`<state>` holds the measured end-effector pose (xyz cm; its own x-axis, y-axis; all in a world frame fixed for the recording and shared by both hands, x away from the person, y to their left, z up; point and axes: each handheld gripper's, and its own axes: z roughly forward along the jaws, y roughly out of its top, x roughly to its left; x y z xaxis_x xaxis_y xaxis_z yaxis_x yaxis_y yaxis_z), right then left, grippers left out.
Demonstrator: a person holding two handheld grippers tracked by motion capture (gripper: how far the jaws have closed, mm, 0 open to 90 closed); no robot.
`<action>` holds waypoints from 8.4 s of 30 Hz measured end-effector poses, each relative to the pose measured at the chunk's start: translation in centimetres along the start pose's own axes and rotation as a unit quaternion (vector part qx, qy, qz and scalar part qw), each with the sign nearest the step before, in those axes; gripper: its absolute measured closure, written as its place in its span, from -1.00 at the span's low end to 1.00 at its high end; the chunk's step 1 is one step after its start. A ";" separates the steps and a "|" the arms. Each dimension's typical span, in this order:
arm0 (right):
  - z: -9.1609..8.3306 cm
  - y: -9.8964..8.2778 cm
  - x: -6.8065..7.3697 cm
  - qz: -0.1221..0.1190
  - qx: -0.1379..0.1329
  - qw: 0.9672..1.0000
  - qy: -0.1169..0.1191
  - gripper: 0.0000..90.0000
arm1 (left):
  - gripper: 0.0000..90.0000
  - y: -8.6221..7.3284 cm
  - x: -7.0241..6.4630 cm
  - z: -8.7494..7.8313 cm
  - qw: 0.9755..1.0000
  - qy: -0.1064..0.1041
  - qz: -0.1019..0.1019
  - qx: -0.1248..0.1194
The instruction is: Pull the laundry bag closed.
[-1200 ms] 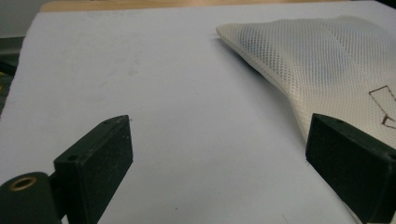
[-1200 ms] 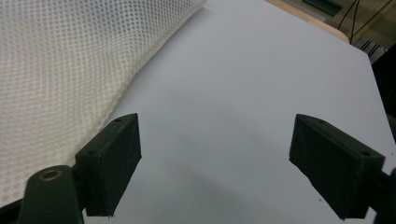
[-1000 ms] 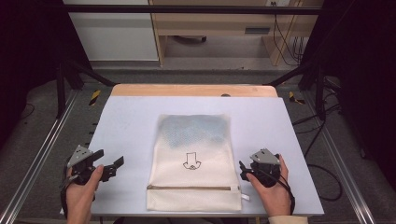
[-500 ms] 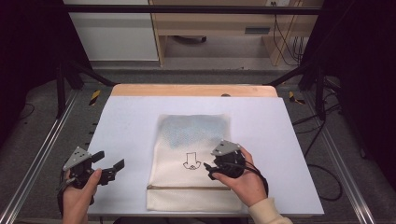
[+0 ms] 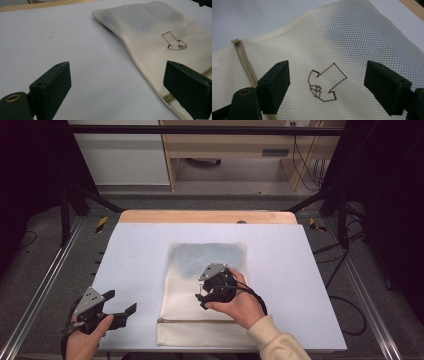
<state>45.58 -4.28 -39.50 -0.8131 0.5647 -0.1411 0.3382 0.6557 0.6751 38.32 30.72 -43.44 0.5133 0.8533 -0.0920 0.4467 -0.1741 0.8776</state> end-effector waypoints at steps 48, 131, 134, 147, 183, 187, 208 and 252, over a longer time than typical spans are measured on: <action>4.1 4.8 7.3 -0.107 0.082 0.983 0.121 0.75 | -0.79 -1.6 -1.4 -0.2 0.999 0.019 -0.017 0.035; 5.3 6.1 8.8 -0.111 0.081 0.973 0.187 0.82 | 0.11 -2.6 -5.8 6.2 0.969 -0.214 -0.050 0.118; 5.2 6.1 8.7 -0.112 0.079 0.973 0.186 0.82 | 0.14 -2.5 -5.6 6.2 0.967 -0.219 -0.050 0.116; 4.9 6.2 8.5 -0.113 0.077 0.973 0.184 0.82 | 0.21 -2.2 -5.3 6.3 0.964 -0.236 -0.051 0.114; 4.9 5.9 8.4 -0.125 0.081 0.973 0.179 0.82 | 0.81 -2.3 -4.8 7.6 0.961 -0.238 -0.058 0.130; 4.9 5.8 8.4 -0.136 0.083 0.972 0.173 0.82 | 0.82 -2.3 -4.7 7.6 0.961 -0.237 -0.059 0.133; 4.3 5.2 8.8 -0.160 0.095 0.972 0.146 0.83 | 0.86 -2.0 -4.7 7.4 0.966 -0.214 -0.072 0.126; 4.1 2.7 6.6 -0.135 0.108 0.973 0.151 0.82 | 0.85 -2.1 -5.5 7.5 0.963 -0.231 -0.052 0.126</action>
<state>43.07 3.24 -41.55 -0.9771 0.2066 -0.0507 0.1591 0.8680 0.4704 40.03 22.71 -48.26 0.7009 0.5734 -0.4242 0.6473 -0.2616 0.7159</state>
